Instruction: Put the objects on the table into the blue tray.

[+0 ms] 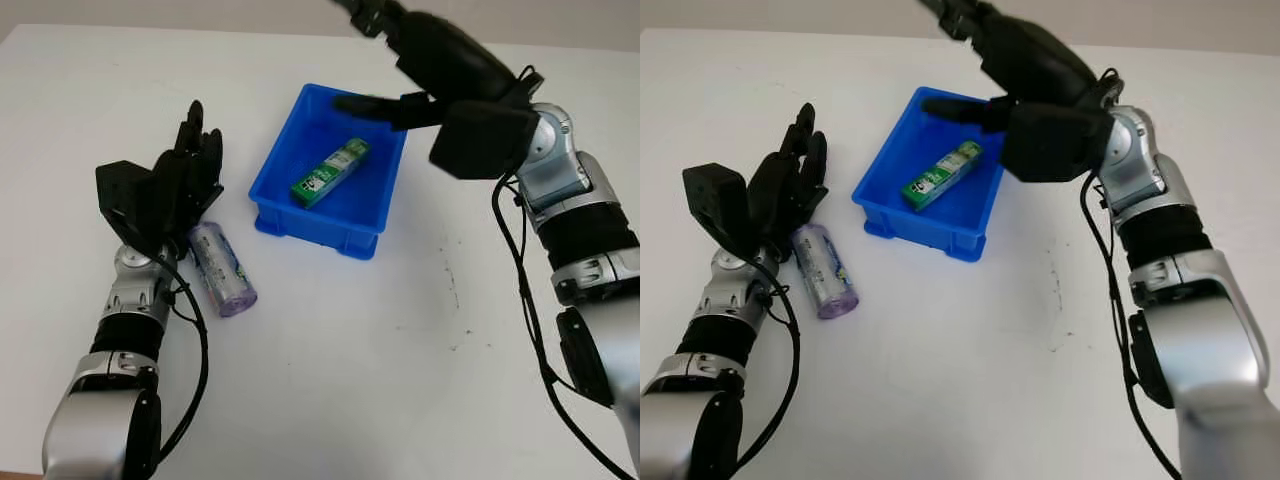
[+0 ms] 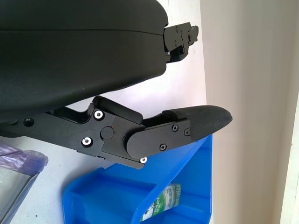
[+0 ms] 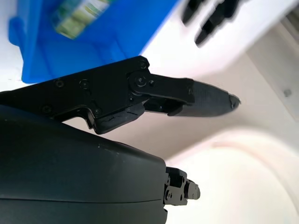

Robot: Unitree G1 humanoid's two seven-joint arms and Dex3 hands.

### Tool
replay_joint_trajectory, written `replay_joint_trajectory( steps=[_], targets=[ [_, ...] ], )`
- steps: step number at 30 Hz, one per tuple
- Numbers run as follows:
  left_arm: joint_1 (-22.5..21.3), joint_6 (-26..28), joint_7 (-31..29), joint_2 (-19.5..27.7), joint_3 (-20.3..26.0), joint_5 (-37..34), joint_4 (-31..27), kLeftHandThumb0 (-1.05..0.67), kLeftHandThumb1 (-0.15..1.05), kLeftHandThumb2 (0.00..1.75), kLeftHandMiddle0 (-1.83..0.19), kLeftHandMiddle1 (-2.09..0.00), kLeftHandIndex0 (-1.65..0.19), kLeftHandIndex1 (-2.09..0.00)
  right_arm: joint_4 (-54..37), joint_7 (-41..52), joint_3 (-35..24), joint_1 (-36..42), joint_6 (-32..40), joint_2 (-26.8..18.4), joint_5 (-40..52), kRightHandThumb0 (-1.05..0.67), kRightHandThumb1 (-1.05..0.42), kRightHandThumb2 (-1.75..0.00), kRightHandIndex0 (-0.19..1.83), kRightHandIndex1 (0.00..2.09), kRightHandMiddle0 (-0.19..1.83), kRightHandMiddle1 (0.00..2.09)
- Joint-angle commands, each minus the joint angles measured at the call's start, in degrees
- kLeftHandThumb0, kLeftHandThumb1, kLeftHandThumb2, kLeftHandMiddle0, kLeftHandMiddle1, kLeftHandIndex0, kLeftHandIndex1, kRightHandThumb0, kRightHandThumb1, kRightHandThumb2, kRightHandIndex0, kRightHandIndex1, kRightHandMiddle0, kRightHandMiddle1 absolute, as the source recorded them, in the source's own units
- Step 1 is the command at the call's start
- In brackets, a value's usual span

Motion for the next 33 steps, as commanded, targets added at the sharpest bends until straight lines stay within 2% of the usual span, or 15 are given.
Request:
replay_joint_trajectory(
  steps=[1, 7, 12, 15, 24, 33],
  targets=[
    [-0.6, -0.6, -0.4, 0.2, 0.0, 0.1, 0.6, -0.72, 1.05, 0.66, 0.19, -0.05, 0.19, -0.05, -2.4, -1.6, -2.6, 2.1, 1.6, 0.5, 1.9, -0.83, -1.05, -0.79, -0.17, 0.03, -0.15, 0.03],
    [-0.6, -0.6, -0.7, 0.4, 0.3, -0.1, 0.7, -0.73, 1.05, 0.65, 0.19, -0.05, 0.18, -0.05, -7.7, -1.4, -10.1, 9.5, 13.1, 2.1, 11.7, -0.9, -1.05, -0.78, -0.19, 0.0, -0.19, 0.0],
    [-0.8, -1.7, -0.9, 1.1, 0.4, 0.2, 1.3, -0.72, 1.05, 0.65, 0.18, -0.06, 0.17, -0.06, -14.4, -1.3, -14.0, 18.1, 25.7, 2.4, 16.5, -0.84, -1.05, -0.83, -0.19, 0.0, -0.19, 0.0],
    [-1.1, -0.8, -1.0, 1.2, 0.6, -0.2, 1.3, -0.73, 1.05, 0.64, 0.18, -0.06, 0.17, -0.06, -19.7, -3.5, -15.8, 22.8, 30.0, 3.8, 17.8, -0.81, -1.05, -0.82, -0.19, 0.0, -0.19, 0.0],
    [-1.8, -1.1, -1.3, 1.5, 0.7, -0.2, 2.2, -0.71, 1.05, 0.64, 0.17, -0.06, 0.17, -0.06, -24.4, -7.8, -20.6, 28.7, 30.7, 7.0, 21.2, -0.81, -1.05, -0.82, -0.19, 0.0, -0.19, 0.0],
    [-1.7, -2.7, -1.9, 2.4, 0.0, 0.9, 1.7, -0.7, 1.05, 0.67, 0.18, -0.05, 0.18, -0.05, -27.1, -8.1, -20.2, 29.5, 33.3, 8.6, 21.5, -0.75, -1.05, -0.86, -0.19, 0.0, -0.19, 0.0]
  ],
)
